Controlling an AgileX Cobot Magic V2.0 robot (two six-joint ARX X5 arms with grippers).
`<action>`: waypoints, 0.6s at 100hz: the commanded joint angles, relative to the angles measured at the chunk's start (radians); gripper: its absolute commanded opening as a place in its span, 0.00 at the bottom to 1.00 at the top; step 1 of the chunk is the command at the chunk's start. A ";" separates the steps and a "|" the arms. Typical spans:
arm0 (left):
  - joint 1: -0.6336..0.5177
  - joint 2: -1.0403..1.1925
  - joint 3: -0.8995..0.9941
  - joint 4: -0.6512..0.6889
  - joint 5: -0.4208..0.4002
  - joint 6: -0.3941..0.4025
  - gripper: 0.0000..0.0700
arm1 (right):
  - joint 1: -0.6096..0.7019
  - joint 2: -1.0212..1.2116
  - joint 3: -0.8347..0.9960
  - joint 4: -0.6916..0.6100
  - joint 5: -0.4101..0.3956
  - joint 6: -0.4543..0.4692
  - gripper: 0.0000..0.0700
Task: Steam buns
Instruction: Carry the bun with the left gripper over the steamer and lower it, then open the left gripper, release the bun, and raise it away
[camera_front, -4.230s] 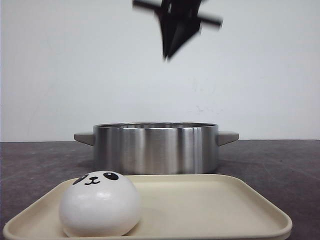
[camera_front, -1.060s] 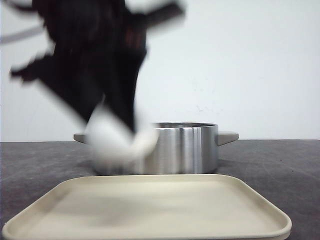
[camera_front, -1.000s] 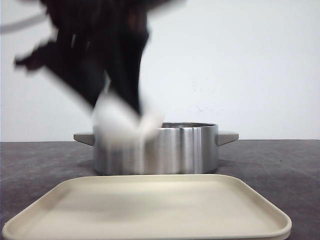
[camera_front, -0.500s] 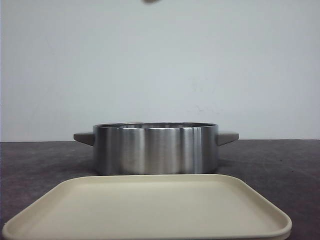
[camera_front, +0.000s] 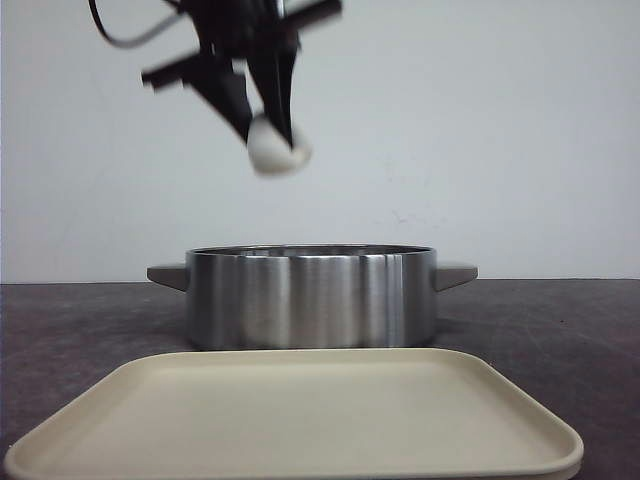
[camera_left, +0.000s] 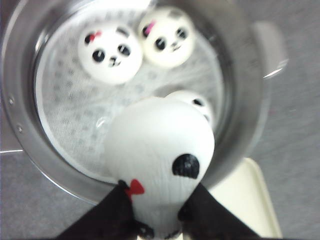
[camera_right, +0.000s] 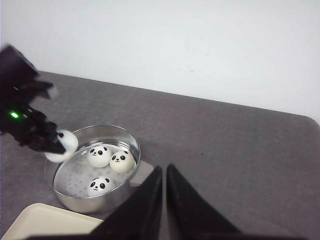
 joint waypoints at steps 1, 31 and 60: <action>-0.001 0.046 0.026 -0.012 0.003 0.006 0.00 | 0.011 0.005 0.015 -0.001 0.004 0.017 0.01; 0.002 0.162 0.026 0.004 0.001 0.005 0.00 | 0.011 0.005 0.015 -0.001 0.005 0.027 0.01; 0.002 0.235 0.026 -0.004 0.000 0.006 0.00 | 0.011 0.005 0.015 -0.001 0.005 0.046 0.01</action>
